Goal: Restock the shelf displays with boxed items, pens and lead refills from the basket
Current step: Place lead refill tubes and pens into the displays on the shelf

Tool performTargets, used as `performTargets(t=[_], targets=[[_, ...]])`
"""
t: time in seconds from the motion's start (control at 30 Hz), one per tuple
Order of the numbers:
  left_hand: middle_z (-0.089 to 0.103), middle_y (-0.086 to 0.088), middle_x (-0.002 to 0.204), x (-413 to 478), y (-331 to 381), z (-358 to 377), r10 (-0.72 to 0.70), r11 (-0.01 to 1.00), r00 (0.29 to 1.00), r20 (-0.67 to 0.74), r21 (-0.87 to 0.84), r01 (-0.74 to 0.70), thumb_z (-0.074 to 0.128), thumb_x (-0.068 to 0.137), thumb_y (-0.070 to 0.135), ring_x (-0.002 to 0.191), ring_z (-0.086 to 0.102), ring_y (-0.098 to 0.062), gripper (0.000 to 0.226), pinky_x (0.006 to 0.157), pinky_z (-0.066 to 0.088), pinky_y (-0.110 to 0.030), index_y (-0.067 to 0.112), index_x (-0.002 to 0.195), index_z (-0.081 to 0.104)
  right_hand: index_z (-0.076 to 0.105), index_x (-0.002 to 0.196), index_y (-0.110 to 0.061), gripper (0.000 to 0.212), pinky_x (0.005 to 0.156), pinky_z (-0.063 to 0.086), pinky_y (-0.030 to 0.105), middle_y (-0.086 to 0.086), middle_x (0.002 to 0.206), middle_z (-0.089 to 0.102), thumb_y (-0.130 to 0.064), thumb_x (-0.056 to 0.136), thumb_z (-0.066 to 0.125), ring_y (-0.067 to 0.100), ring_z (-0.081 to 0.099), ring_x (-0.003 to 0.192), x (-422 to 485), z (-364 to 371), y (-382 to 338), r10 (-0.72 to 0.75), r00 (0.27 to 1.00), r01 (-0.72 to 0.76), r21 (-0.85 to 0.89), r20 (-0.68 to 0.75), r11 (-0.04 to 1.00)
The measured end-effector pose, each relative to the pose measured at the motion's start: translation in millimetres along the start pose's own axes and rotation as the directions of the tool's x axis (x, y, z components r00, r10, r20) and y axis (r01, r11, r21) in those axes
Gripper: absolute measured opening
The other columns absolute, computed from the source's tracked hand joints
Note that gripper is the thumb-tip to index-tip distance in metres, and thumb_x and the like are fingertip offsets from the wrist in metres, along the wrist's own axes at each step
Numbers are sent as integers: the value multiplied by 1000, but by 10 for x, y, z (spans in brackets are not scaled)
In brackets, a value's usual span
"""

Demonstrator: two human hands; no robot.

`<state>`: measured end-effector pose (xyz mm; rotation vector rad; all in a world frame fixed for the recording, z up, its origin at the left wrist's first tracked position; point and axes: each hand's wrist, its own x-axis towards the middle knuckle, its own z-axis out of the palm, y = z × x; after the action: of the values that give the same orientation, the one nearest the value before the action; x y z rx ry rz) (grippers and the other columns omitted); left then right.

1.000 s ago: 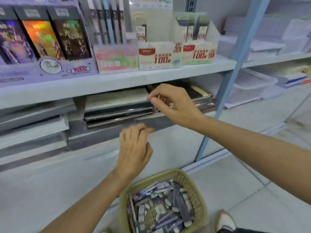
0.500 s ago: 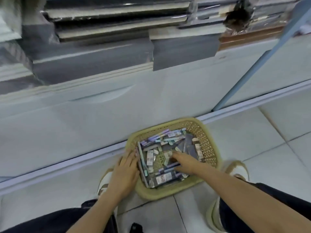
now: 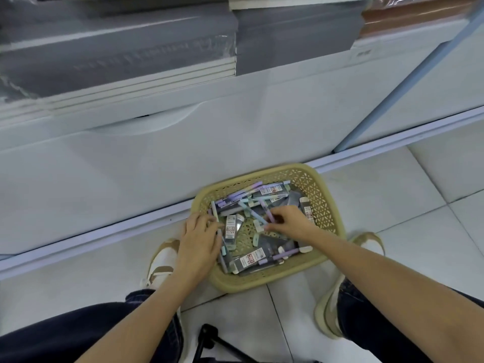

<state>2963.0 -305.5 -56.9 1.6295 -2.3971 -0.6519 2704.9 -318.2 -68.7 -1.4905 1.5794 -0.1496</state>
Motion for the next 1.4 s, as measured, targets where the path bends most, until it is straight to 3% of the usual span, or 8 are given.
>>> performTargets(t=[0.13, 0.23, 0.4, 0.5, 0.7, 1.0, 1.23, 1.4], targets=[[64, 18, 113, 166, 417, -118, -104, 564, 903, 416, -724, 398, 45, 89, 58, 108, 56, 2, 42, 89, 43, -13, 29, 113, 63, 71, 86, -10, 7, 64, 52, 26, 0, 74, 69, -17, 84, 74, 12, 61, 62, -21, -91, -378, -111, 983, 72, 247, 145, 966], [69, 2, 110, 219, 565, -5, -166, 350, 883, 439, -811, 469, 55, 91, 44, 105, 65, -12, 36, 86, 51, -23, 18, 116, 60, 67, 84, 7, 17, 60, 48, 22, -1, 64, 63, -9, 84, 73, 9, 57, 56, -57, -6, -547, -182, 949, 110, 269, 258, 957], [73, 6, 97, 238, 466, 41, -396, 333, 858, 326, -820, 465, 37, 104, 27, 91, 69, -7, 32, 78, 54, -21, 11, 105, 64, 69, 111, -1, 25, 79, 56, 24, 3, 103, 72, -9, 87, 70, 11, 68, 86, -95, 41, -460, -137, 931, 18, 334, 338, 942], [65, 0, 68, 220, 245, -18, -436, 325, 837, 331, -809, 489, 37, 104, 25, 57, 64, -11, 27, 58, 54, -22, 9, 92, 56, 71, 106, -9, 21, 87, 55, 30, 5, 102, 73, -14, 86, 71, 11, 66, 87, -109, 55, -172, -38, 947, 89, -147, 318, 985], [41, 2, 55, 156, 66, -37, -393, 379, 850, 349, -781, 496, 40, 104, 25, 41, 37, -11, 25, 42, 38, -28, 9, 90, 53, 70, 107, -13, 22, 76, 44, 28, 5, 104, 67, -24, 89, 66, 22, 61, 94, -119, 319, 60, 42, 882, 185, -428, 469, 884], [55, 15, 46, 260, 99, -216, -388, 315, 887, 251, -868, 384, 48, 100, 13, 38, 51, 2, 20, 40, 39, -7, 18, 81, 50, 55, 109, -9, 15, 71, 35, 25, 4, 101, 53, -18, 101, 47, 15, 50, 82, 397, -6, -308, -89, 957, 102, 34, -276, 994], [53, 14, 46, 268, 59, -209, -413, 323, 870, 270, -849, 417, 51, 99, 15, 38, 49, 0, 20, 41, 39, -10, 18, 79, 50, 63, 111, -8, 28, 85, 50, 39, 8, 121, 56, -21, 87, 70, 26, 59, 103, 563, 202, -175, -66, 972, 11, -234, -227, 972], [49, 13, 43, 330, 115, -238, -443, 315, 859, 255, -853, 416, 57, 96, 14, 36, 45, 1, 13, 40, 37, -9, 9, 84, 54, 70, 93, -15, 12, 71, 48, 17, -8, 82, 68, -21, 84, 74, 10, 66, 78, 517, -55, -427, -75, 979, 106, 163, -188, 981]])
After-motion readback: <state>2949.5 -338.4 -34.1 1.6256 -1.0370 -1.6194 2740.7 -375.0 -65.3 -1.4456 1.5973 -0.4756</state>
